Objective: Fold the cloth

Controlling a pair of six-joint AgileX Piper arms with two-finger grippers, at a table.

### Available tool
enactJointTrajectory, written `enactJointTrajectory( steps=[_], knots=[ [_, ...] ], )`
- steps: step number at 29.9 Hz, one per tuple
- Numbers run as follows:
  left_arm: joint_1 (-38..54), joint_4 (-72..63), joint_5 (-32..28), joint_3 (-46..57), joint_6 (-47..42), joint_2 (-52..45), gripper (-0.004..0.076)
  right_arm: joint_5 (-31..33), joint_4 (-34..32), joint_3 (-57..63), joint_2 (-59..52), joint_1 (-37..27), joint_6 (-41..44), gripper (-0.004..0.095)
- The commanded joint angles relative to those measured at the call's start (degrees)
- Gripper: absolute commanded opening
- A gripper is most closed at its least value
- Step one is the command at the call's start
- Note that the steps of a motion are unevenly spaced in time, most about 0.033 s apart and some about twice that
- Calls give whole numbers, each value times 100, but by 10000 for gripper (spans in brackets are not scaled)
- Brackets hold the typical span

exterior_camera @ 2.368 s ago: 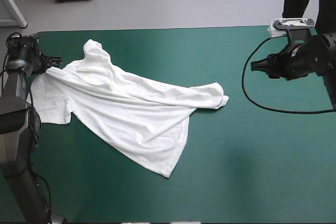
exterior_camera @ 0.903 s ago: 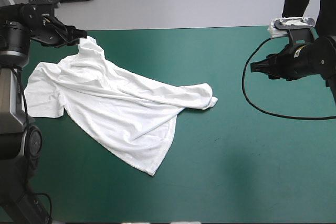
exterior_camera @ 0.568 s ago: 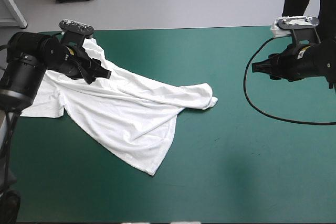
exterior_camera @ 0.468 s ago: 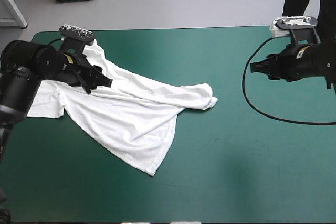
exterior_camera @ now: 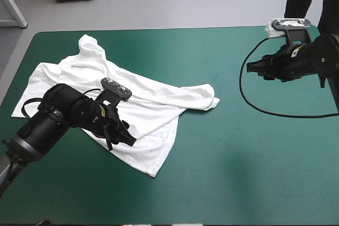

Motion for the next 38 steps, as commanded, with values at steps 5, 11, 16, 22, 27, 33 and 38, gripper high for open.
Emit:
enactJointTrajectory(
  steps=[5,11,16,22,27,33,38],
  knots=[
    [-321,-382,-50,559,-29,-89,385,-5,98,-132,40,-30,-56,415],
    [-1113,-126,-424,952,-128,379,385,-5,102,-132,77,-30,-56,415],
    [-1590,-126,-860,957,-128,752,386,-5,102,-132,79,-30,-56,414],
    [-1742,-166,-944,957,-115,1163,386,-5,112,-132,79,-30,-56,414],
    [-1801,-180,-1196,957,-55,1535,386,-5,126,-132,79,-30,-56,414],
    [-2165,-269,-1383,991,-104,1882,386,-5,126,-132,79,-30,-56,414],
    [-2247,-39,-1533,998,-306,2136,351,-5,126,-132,79,-30,-66,414]
  ],
)
